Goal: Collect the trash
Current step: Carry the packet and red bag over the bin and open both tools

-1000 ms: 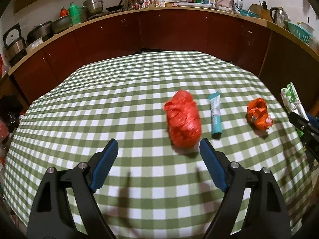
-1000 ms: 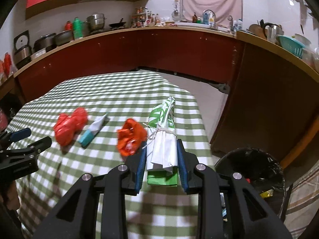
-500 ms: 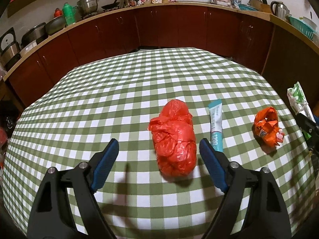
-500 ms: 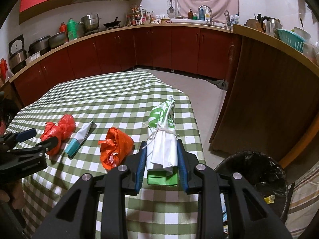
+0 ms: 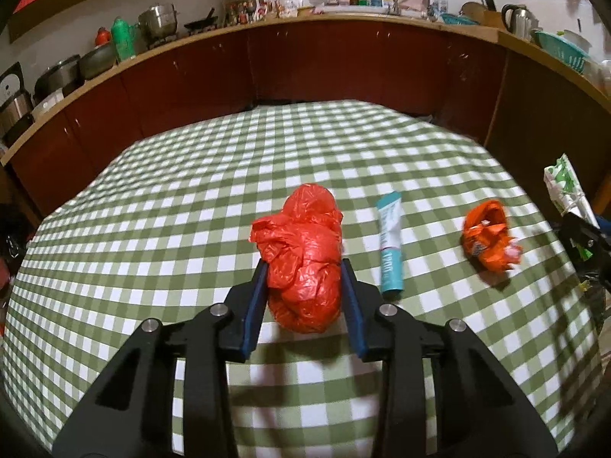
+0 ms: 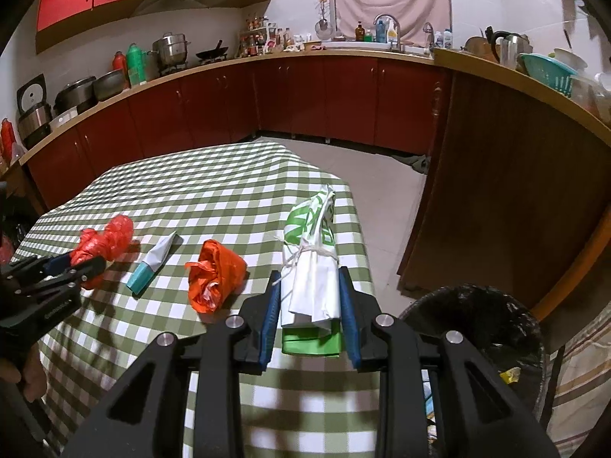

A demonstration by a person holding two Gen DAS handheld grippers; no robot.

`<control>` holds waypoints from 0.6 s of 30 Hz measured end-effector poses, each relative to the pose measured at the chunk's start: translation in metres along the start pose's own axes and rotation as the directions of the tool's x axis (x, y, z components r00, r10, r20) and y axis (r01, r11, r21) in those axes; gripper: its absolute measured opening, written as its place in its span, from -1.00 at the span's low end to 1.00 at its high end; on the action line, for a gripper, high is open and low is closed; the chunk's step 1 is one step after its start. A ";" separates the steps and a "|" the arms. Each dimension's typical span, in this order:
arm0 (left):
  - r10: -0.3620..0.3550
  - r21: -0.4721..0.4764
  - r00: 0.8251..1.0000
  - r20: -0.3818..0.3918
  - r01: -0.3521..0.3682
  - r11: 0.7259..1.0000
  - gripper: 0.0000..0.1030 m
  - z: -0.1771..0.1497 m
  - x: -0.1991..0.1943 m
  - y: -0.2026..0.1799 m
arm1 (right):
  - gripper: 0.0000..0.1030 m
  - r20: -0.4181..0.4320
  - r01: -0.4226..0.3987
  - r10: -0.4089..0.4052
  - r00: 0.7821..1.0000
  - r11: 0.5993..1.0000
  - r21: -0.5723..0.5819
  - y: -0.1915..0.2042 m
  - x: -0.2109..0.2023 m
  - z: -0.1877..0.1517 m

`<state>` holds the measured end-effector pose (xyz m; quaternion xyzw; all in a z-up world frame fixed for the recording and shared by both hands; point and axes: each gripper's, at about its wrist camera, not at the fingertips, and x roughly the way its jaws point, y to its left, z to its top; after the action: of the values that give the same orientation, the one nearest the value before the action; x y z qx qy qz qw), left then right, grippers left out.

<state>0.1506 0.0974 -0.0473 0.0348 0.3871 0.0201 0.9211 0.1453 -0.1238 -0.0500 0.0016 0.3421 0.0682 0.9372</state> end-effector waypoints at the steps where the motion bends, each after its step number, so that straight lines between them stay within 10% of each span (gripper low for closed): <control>1: -0.010 0.001 1.000 0.006 0.010 1.000 -0.32 0.001 -0.004 -0.003 | -0.42 0.004 0.005 -0.005 1.000 1.000 0.004 -0.003 -0.003 -0.001; 18: -0.215 0.123 0.972 0.095 0.203 0.971 -0.31 0.006 -0.038 -0.130 | -0.42 0.036 0.172 -0.177 0.984 0.979 0.107 -0.080 -0.049 -0.032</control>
<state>0.1291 -0.0345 -0.0261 0.0464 0.3390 -0.1009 0.9342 0.0979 -0.2111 -0.0466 0.0219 0.3228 -0.0321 0.9457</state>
